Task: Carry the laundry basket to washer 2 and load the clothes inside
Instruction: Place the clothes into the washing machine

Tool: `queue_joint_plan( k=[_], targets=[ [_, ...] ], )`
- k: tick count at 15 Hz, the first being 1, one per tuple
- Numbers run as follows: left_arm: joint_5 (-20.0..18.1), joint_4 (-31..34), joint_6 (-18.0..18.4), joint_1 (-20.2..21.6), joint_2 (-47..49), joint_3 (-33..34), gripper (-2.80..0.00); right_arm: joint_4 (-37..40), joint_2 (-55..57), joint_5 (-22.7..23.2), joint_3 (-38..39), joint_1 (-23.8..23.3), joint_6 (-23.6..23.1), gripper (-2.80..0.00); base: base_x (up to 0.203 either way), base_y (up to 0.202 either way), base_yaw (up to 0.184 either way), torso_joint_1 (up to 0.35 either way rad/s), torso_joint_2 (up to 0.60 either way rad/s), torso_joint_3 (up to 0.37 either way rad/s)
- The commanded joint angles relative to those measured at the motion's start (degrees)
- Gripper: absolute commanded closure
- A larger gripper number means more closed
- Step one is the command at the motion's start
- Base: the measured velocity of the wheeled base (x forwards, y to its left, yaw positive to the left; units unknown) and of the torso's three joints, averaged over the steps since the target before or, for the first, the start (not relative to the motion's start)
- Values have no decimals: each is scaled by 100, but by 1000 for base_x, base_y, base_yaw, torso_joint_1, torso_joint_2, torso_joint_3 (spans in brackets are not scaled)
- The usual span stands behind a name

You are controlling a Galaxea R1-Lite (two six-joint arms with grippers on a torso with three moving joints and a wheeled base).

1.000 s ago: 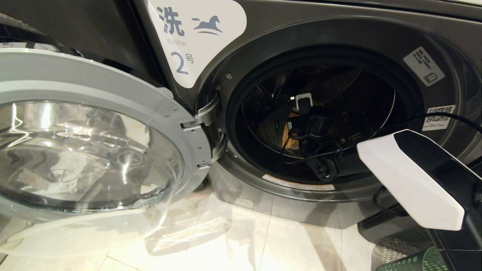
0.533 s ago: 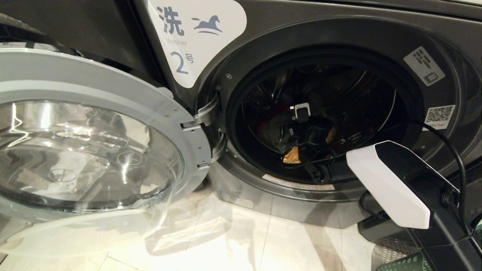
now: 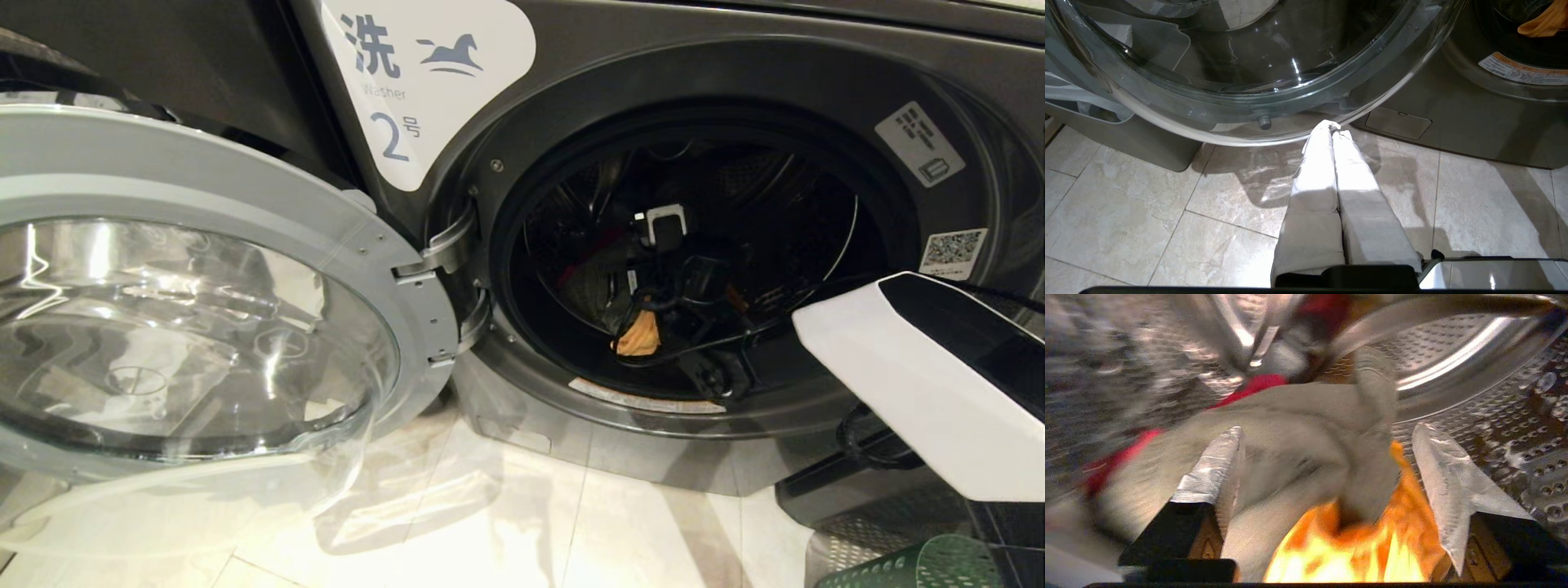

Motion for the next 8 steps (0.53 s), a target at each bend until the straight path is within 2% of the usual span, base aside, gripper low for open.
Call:
queue_joint_plan(
  k=[1, 5, 8],
  targets=[
    [1, -1, -2, -9, 7, 0, 0, -28, -571, -11, 552, 199, 48, -280, 0, 0, 0, 0, 0, 0],
    [1, -1, -2, 0, 7, 0, 0, 41, -1468, 53, 2463, 794, 496, -280, 0, 0, 0, 0, 0, 0],
    [1, -1, -2, -6, 7, 0, 0, 392, -2468, 225, 3838, 1102, 737, -280, 0, 0, 0, 0, 0, 0]
  ],
)
